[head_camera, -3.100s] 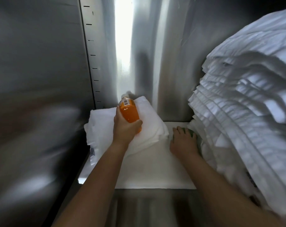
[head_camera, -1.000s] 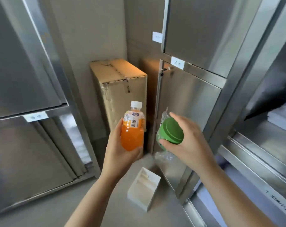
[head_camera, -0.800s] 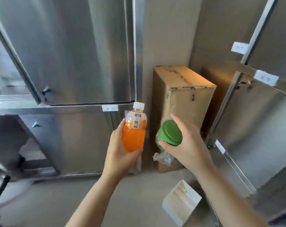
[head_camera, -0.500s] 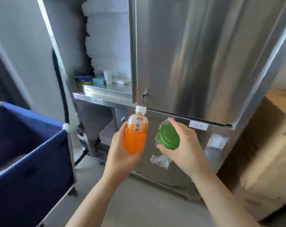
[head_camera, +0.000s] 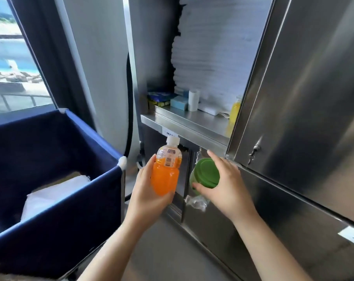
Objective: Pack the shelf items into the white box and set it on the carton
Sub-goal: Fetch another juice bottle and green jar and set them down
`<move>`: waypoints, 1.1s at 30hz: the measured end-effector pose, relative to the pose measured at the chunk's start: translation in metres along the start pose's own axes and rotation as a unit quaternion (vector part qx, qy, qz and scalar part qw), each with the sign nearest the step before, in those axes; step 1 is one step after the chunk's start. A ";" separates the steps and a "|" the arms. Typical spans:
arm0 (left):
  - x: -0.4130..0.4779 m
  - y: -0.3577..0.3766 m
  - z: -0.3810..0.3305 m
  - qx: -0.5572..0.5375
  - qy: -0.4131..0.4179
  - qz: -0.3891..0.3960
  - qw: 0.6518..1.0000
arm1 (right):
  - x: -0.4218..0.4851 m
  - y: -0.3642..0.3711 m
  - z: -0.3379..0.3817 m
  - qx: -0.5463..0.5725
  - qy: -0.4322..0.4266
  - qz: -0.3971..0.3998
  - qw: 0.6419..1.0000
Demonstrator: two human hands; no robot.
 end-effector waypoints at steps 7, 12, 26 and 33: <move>0.121 0.079 0.015 0.035 0.004 -0.028 0.999 | 0.128 0.040 -0.067 -0.029 -0.003 0.023 0.999; 0.186 0.120 0.029 0.020 0.006 -0.040 0.999 | 0.194 0.075 -0.104 -0.041 -0.001 0.015 0.999; 0.358 0.241 0.089 -0.055 0.052 0.136 0.988 | 0.292 0.156 -0.175 -0.229 0.083 -0.097 0.965; 0.378 0.273 0.102 -0.089 0.067 0.235 0.966 | 0.297 0.162 -0.189 -0.243 0.148 -0.113 0.952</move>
Point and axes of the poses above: each hand's wrist, its own x-axis towards the middle knuckle, its own y-axis out of the palm, z = x × y, the point moved 7 cm from there along x, towards the middle knuckle, and after that the axes turned 14 degrees about -z, right-handed, at the moved point
